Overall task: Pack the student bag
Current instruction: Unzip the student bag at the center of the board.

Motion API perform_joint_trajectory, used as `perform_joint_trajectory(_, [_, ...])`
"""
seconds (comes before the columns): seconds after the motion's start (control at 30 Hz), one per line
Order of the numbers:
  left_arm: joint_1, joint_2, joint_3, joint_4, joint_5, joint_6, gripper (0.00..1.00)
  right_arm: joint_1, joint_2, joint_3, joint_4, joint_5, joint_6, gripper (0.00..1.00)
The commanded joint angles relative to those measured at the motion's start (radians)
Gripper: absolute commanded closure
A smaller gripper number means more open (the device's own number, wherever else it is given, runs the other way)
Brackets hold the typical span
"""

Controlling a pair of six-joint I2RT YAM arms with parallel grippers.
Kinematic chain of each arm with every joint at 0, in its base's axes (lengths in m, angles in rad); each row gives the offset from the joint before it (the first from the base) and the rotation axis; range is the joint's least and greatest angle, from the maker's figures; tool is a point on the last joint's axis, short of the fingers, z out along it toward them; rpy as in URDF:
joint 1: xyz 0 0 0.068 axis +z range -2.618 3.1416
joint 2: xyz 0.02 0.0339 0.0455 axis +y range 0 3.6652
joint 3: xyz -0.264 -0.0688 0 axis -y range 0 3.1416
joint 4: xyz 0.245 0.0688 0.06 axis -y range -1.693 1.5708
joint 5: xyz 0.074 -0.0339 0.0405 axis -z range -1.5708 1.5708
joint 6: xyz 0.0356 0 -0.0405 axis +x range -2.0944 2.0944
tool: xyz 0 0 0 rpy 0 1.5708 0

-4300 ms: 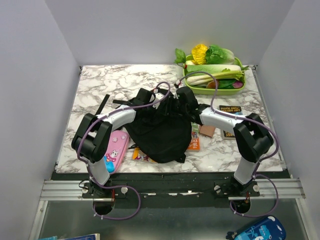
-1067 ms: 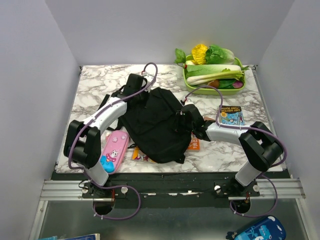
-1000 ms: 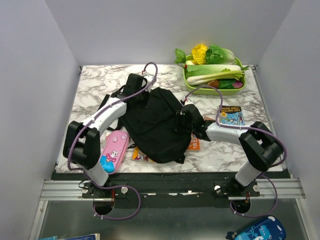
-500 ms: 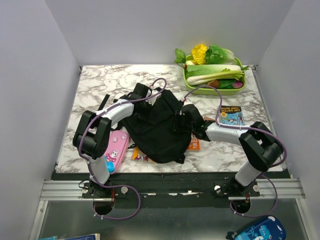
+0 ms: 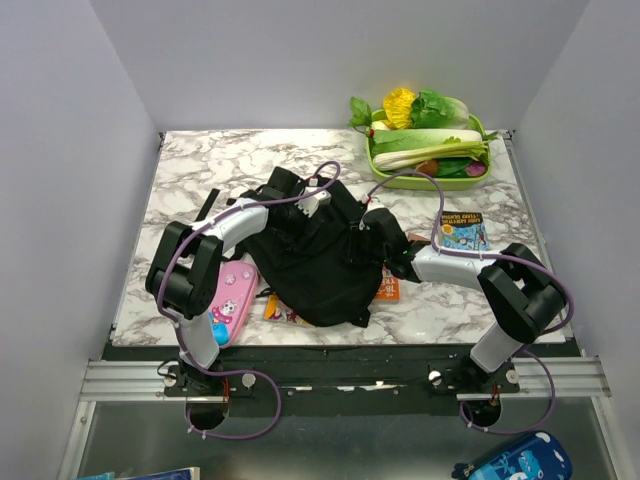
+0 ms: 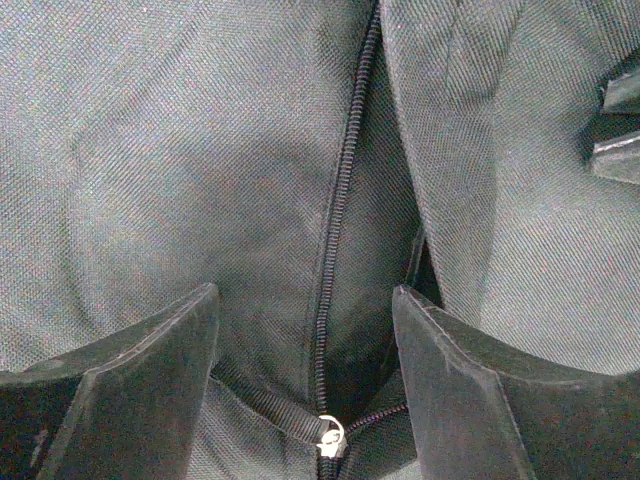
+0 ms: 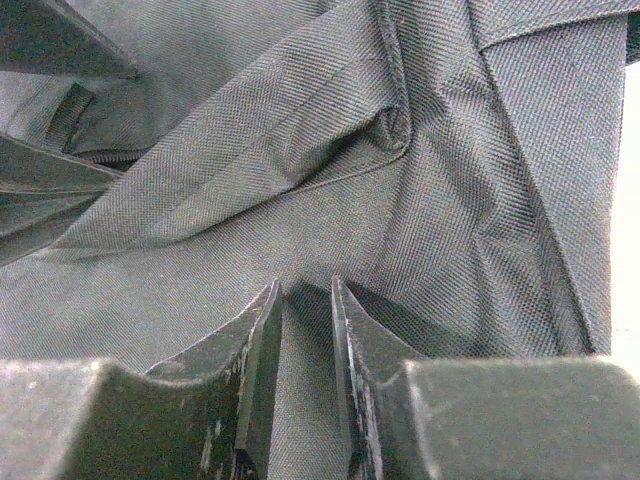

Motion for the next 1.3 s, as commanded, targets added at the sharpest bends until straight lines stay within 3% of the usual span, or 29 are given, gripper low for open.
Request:
perform_joint_trajectory(0.0, [-0.024,-0.022,-0.040,0.068,-0.053,-0.038,0.21,0.005,0.027,-0.043,-0.075,-0.004,-0.025,0.64])
perform_joint_trajectory(0.23, [-0.077,0.024,-0.062,0.157,-0.237,-0.023,0.18,0.007,0.030,-0.040,-0.073,-0.032,-0.026,0.65])
perform_joint_trajectory(0.37, [-0.094,0.037,-0.092,0.249,-0.397,-0.023,0.26,0.007,0.023,-0.043,-0.073,-0.032,-0.026,0.66])
perform_joint_trajectory(0.47, [-0.097,0.035,-0.121,0.277,-0.452,-0.009,0.40,0.005,0.020,-0.048,-0.076,-0.029,-0.029,0.68])
perform_joint_trajectory(0.57, [-0.097,0.035,-0.146,0.277,-0.483,0.011,0.63,0.007,0.017,-0.052,-0.078,-0.027,-0.026,0.69])
perform_joint_trajectory(0.67, [-0.097,0.027,-0.157,0.271,-0.487,0.023,0.98,0.007,0.013,-0.055,-0.081,-0.021,-0.025,0.71])
perform_joint_trajectory(0.87, [-0.070,-0.015,-0.079,0.168,-0.419,-0.015,1.00,0.007,-0.001,-0.057,-0.098,0.014,-0.020,0.74])
perform_joint_trajectory(1.0, [-0.001,-0.083,0.053,0.062,-0.264,-0.070,1.00,0.007,-0.006,-0.060,-0.107,0.030,-0.020,0.75])
perform_joint_trajectory(1.17, [0.067,-0.108,0.110,-0.012,-0.090,-0.126,1.00,0.007,-0.023,-0.063,-0.113,0.044,-0.018,0.75])
perform_joint_trajectory(1.23, [0.070,-0.118,0.092,-0.013,-0.058,-0.135,1.00,0.005,-0.044,-0.051,-0.135,0.065,-0.018,0.72])
perform_joint_trajectory(1.27, [0.070,-0.123,0.083,-0.009,-0.030,-0.138,1.00,0.005,-0.059,-0.048,-0.145,0.082,-0.014,0.63])
